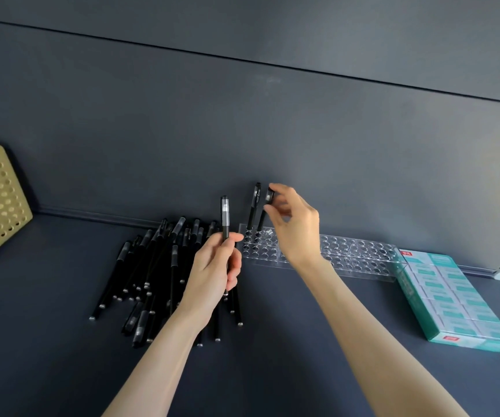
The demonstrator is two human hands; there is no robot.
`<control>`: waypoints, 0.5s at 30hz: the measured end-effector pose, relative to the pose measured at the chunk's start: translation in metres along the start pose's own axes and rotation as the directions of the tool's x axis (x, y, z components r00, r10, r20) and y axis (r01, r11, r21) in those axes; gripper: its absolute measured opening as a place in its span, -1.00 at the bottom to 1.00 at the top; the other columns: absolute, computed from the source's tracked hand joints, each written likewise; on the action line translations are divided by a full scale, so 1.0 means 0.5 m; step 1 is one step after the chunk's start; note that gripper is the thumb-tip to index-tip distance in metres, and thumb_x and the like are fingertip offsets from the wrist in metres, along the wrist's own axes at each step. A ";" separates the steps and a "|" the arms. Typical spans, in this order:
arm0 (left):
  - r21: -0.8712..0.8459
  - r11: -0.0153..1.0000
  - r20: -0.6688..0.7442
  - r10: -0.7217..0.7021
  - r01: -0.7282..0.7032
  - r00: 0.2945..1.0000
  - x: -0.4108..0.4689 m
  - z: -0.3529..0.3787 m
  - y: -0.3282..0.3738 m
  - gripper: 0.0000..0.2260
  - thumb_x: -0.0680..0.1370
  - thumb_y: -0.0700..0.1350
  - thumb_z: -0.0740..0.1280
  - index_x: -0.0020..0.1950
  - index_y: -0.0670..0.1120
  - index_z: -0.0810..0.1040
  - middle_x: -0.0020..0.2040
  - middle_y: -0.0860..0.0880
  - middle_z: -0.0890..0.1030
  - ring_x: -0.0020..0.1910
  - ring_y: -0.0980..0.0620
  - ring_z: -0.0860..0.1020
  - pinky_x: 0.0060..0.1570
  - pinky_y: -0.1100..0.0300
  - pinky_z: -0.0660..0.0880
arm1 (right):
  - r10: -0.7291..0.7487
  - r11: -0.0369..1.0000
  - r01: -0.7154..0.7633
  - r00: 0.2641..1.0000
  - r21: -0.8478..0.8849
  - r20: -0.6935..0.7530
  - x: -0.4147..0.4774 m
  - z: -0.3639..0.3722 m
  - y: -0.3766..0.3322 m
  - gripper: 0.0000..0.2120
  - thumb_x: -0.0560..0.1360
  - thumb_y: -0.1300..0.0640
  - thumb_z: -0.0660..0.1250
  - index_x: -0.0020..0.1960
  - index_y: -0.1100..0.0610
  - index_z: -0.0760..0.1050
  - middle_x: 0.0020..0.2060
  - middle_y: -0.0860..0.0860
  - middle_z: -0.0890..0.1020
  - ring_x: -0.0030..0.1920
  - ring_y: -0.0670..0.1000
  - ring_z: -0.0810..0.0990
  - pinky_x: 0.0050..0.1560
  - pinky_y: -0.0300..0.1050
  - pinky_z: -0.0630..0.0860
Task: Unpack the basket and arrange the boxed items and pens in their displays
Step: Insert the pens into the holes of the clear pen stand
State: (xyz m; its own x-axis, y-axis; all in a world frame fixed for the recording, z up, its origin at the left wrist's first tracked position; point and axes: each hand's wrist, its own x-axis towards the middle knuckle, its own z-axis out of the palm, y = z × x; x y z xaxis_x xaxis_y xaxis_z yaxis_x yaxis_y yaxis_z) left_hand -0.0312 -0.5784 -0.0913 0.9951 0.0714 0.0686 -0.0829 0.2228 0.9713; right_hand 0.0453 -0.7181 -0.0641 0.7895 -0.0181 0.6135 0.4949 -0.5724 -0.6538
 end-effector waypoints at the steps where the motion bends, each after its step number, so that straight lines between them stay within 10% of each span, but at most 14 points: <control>1: 0.011 1.000 0.021 0.010 -0.010 1.000 -0.002 0.000 0.000 -0.82 0.65 -0.11 0.15 0.03 -0.02 0.56 -0.39 0.01 0.41 -0.49 0.09 0.26 -0.51 0.26 0.21 | 0.007 1.000 -0.007 1.000 0.009 0.005 -0.002 -0.005 -0.003 -0.70 0.47 0.28 0.37 0.19 0.12 0.52 -0.14 -0.03 0.57 -0.18 0.00 0.58 -0.04 0.01 0.57; 5: 0.050 0.999 0.151 0.004 -0.012 0.988 -0.008 0.002 -0.001 -0.83 0.63 -0.05 0.21 0.01 0.07 0.60 -0.39 0.02 0.36 -0.50 0.13 0.20 -0.51 0.29 0.14 | 0.095 0.981 -0.090 0.995 0.171 -0.021 -0.024 -0.040 -0.020 -0.80 0.48 0.21 0.38 0.08 0.02 0.54 -0.17 -0.08 0.62 -0.18 -0.15 0.55 -0.10 -0.38 0.45; 15: 0.087 0.996 0.310 -0.035 0.008 0.950 -0.027 0.039 0.001 -0.82 0.63 -0.12 0.20 0.07 -0.10 0.58 -0.39 -0.03 0.41 -0.51 0.09 0.22 -0.52 0.26 0.12 | 0.134 0.848 -0.256 0.951 0.464 0.280 -0.061 -0.101 -0.055 -0.78 0.42 0.30 0.44 -0.03 0.03 0.54 -0.28 -0.14 0.69 -0.24 -0.14 0.65 -0.17 -0.33 0.52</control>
State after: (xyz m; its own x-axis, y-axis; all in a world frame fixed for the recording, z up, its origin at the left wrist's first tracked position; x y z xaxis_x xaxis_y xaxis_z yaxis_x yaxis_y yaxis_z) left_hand -0.0437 -0.5980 -0.0875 0.9650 -0.2417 0.1019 -0.0699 0.1377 0.9880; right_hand -0.0109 -0.7433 -0.0425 0.9184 0.1356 0.3718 0.3861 -0.1010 -0.9169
